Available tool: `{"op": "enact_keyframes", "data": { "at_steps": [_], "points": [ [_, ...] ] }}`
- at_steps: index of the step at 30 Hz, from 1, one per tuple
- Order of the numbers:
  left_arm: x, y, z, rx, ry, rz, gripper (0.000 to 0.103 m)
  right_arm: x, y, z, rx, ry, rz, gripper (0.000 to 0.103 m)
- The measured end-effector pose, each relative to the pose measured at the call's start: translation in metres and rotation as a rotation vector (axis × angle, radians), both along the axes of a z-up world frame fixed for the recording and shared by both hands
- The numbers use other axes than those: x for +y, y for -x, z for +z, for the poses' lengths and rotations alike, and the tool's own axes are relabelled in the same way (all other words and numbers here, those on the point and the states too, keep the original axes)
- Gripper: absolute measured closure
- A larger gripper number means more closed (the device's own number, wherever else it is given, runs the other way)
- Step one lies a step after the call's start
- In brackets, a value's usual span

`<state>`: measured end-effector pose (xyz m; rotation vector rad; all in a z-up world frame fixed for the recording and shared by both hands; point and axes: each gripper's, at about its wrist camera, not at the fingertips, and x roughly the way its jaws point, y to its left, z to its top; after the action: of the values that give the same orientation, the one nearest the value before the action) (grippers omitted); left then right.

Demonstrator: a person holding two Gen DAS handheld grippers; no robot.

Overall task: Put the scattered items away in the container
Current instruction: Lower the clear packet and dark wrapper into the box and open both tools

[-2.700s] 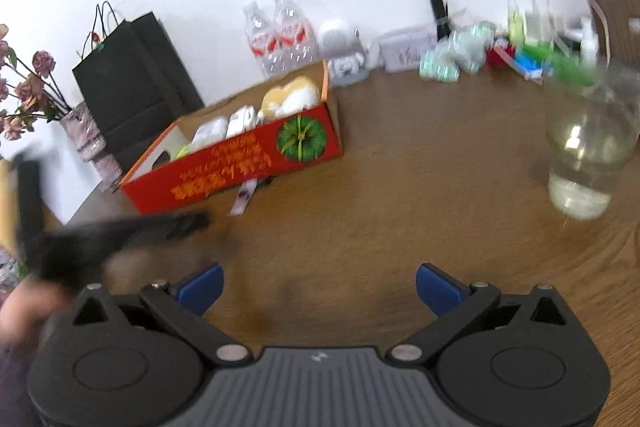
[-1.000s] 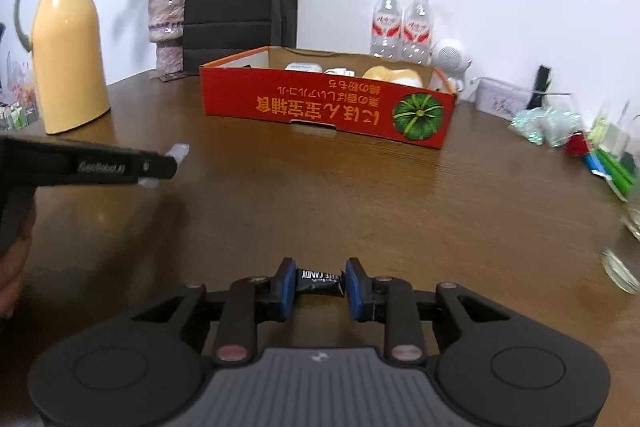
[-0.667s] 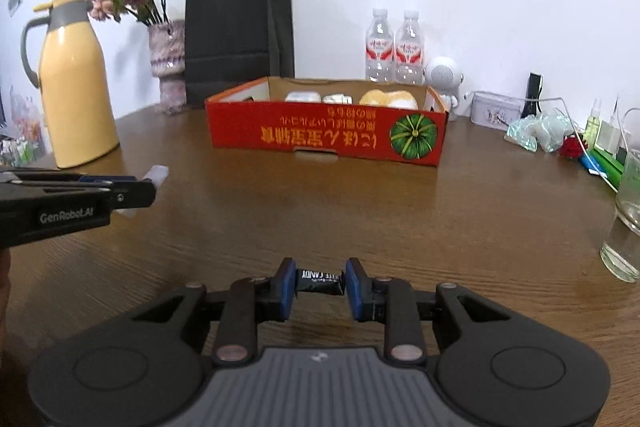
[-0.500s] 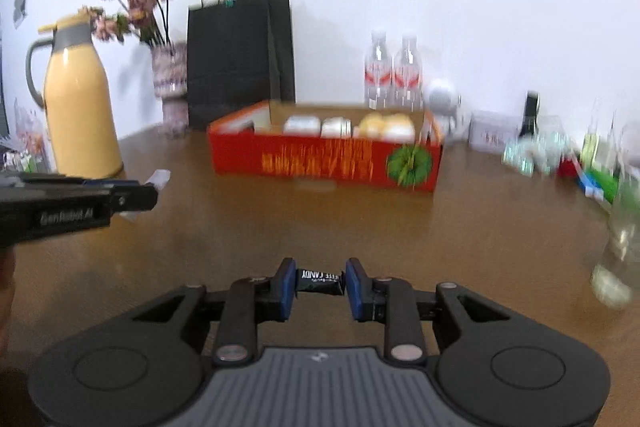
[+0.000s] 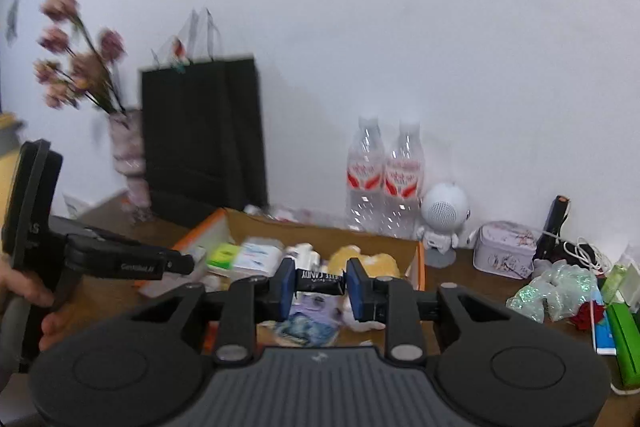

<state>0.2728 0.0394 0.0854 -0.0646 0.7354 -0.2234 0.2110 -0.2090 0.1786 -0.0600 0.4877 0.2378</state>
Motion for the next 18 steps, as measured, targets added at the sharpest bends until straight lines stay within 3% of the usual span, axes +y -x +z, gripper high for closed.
{"op": "enact_keyframes", "data": {
  "at_steps": [5,8,10,14,16,18],
  "points": [
    [0.0,-0.032,-0.037,0.045,0.057,-0.028,0.087,0.0,-0.077,-0.029,0.148,-0.008,0.0,0.077],
    [-0.01,-0.045,-0.046,0.072,0.003,-0.09,0.087,0.006,-0.111,-0.055,0.214,-0.009,-0.023,0.077],
    [-0.009,-0.05,-0.047,0.085,0.008,-0.096,0.085,0.009,-0.132,-0.069,0.251,-0.024,-0.029,0.077],
    [-0.002,-0.054,-0.048,0.095,0.022,-0.078,0.054,0.018,-0.169,-0.09,0.34,-0.046,-0.071,0.072],
    [0.003,-0.051,-0.044,0.094,0.044,-0.062,0.052,0.019,-0.178,-0.096,0.378,-0.06,-0.09,0.068],
    [0.008,-0.043,-0.036,0.094,0.072,-0.06,0.049,0.016,-0.176,-0.098,0.402,-0.093,-0.105,0.057]
  ]
}}
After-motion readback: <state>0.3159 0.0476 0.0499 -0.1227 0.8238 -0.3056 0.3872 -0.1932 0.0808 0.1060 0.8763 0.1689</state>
